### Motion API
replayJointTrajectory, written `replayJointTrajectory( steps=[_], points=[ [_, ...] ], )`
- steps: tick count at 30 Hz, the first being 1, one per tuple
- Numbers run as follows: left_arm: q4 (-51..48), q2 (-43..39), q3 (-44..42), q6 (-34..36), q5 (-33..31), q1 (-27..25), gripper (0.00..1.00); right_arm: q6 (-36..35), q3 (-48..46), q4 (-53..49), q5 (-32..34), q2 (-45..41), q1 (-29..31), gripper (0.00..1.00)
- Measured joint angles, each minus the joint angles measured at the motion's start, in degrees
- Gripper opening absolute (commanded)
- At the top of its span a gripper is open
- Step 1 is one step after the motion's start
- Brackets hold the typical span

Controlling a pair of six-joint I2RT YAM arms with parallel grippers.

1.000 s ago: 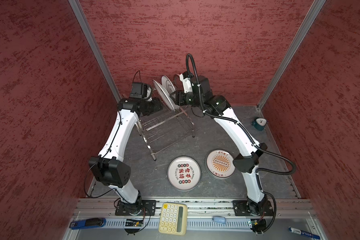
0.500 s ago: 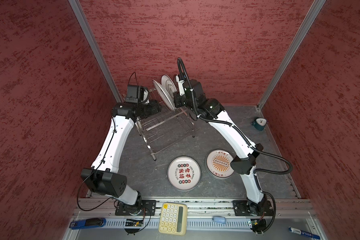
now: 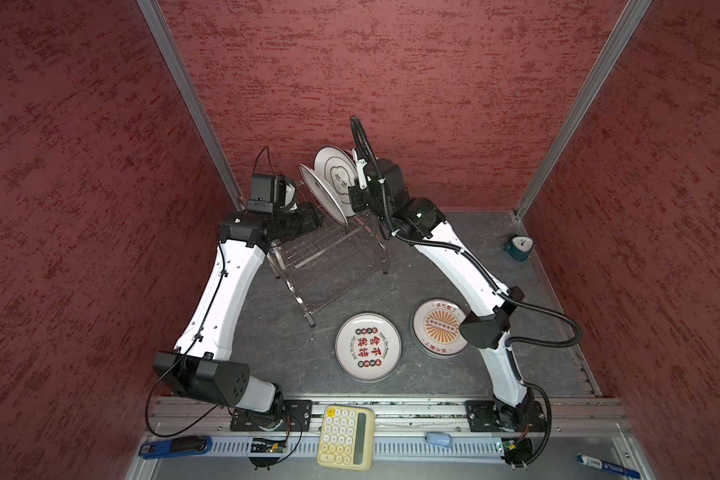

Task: Unload the plates from the dish rack
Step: 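Lift the cloud-logo plate up out of the rack with the right gripper, then carry the cloud-logo plate over the red-patterned stack while the left gripper grasps its rim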

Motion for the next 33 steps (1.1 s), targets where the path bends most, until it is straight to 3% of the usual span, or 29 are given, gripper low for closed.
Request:
replayJointTrajectory(
  steps=[22, 27, 33],
  points=[
    [-0.57, -6.16, -1.92, 0.04, -0.61, 0.07, 0.62, -9.9, -2.01, 11.34, 11.43, -4.17, 2.38, 0.0],
    [-1.09, -10.03, -3.76, 0.04, 0.35, -0.11, 0.63, -10.58, -4.96, 12.24, 12.46, -11.04, 2.43, 0.0],
    [-1.51, -13.99, -6.34, -0.04, 1.09, -3.21, 0.63, -8.02, -19.34, 13.53, 13.0, -25.66, 2.43, 0.0]
  ],
)
